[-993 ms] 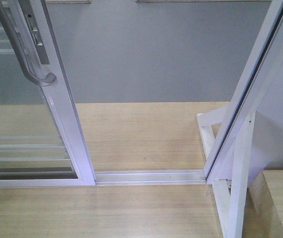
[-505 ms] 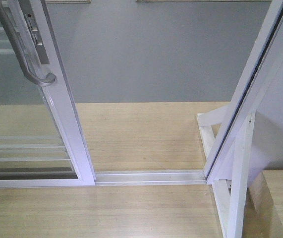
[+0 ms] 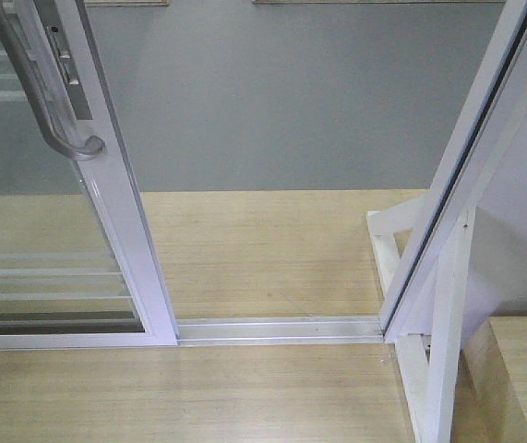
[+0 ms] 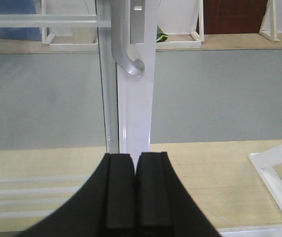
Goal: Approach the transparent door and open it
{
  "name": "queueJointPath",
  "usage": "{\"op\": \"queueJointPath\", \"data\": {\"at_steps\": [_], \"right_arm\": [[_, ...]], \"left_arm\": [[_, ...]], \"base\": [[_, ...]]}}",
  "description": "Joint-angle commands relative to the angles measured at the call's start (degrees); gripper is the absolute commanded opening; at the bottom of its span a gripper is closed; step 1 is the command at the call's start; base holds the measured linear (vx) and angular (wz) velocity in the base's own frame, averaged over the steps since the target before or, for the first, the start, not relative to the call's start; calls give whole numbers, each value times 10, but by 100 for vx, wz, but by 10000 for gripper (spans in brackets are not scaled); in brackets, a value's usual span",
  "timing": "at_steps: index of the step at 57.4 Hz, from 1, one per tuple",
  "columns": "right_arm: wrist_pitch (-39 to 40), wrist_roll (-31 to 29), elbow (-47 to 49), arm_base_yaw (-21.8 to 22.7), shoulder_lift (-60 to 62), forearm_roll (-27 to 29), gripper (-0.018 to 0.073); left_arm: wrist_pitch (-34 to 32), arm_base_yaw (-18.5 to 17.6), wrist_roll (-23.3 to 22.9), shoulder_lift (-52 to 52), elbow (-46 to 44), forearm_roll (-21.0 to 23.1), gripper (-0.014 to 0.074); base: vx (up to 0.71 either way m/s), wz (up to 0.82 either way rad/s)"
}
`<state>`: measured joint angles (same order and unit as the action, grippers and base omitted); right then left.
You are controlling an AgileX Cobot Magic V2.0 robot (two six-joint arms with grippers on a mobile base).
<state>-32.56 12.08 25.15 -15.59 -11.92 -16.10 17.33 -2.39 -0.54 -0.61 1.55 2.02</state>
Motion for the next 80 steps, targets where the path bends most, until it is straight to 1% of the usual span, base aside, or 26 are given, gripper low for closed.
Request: {"op": "queueJointPath", "data": {"at_steps": [1, 11, 13, 15, 18, 20, 22, 26, 27, 30, 34, 38, 43, 47, 50, 55, 58, 60, 63, 72, 80], "right_arm": [[45, -1, 16, 0, -5, -7, 0], [46, -13, 16, 0, -6, 2, 0], [50, -21, 16, 0, -6, 17, 0], [54, -36, 16, 0, -7, 47, 0], [65, -77, 15, 0, -9, 89, 0], [84, -116, 10, 0, -9, 123, 0], [114, -168, -3, 0, -9, 161, 0], [171, -241, -32, 0, -9, 218, 0], [181, -251, -39, 0, -9, 232, 0], [217, -271, -67, 1, -9, 252, 0], [252, -269, -103, 1, -6, 250, 0], [280, -269, -144, 1, 14, 235, 0], [306, -266, -189, 11, 47, 226, 0], [321, -244, -225, 30, 79, 226, 0], [326, -216, -249, 43, 104, 226, 0], [326, -188, -277, 49, 134, 221, 0], [308, -183, -276, 49, 134, 211, 0], [307, -183, -276, 51, 133, 199, 0], [306, -183, -276, 59, 133, 196, 0], [307, -177, -276, 110, 133, 195, 0], [307, -175, -276, 134, 133, 197, 0]], "left_arm": [[-44, 0, 0, -8, 17, 5, 4], [-44, 0, 0, -8, 17, 5, 4], [-44, 0, 0, -8, 17, 5, 4], [-44, 0, 0, -8, 17, 5, 4], [-44, 0, 0, -8, 17, 5, 4], [-44, 0, 0, -8, 17, 5, 4], [-44, 0, 0, -8, 17, 5, 4], [-44, 0, 0, -8, 17, 5, 4], [-44, 0, 0, -8, 17, 5, 4], [-44, 0, 0, -8, 17, 5, 4], [-44, 0, 0, -8, 17, 5, 4], [-44, 0, 0, -8, 17, 5, 4], [-44, 0, 0, -8, 17, 5, 4], [-44, 0, 0, -8, 17, 5, 4], [-44, 0, 0, -8, 17, 5, 4], [-44, 0, 0, -8, 17, 5, 4], [-44, 0, 0, -8, 17, 5, 4], [-44, 0, 0, -8, 17, 5, 4], [-44, 0, 0, -8, 17, 5, 4], [-44, 0, 0, -8, 17, 5, 4], [-44, 0, 0, -8, 17, 5, 4]], "base": [[0, 0], [0, 0], [0, 0], [0, 0], [0, 0], [0, 0], [0, 0], [0, 0], [0, 0], [0, 0], [0, 0], [0, 0], [0, 0], [0, 0], [0, 0], [0, 0], [0, 0], [0, 0], [0, 0], [0, 0], [0, 0]]}}
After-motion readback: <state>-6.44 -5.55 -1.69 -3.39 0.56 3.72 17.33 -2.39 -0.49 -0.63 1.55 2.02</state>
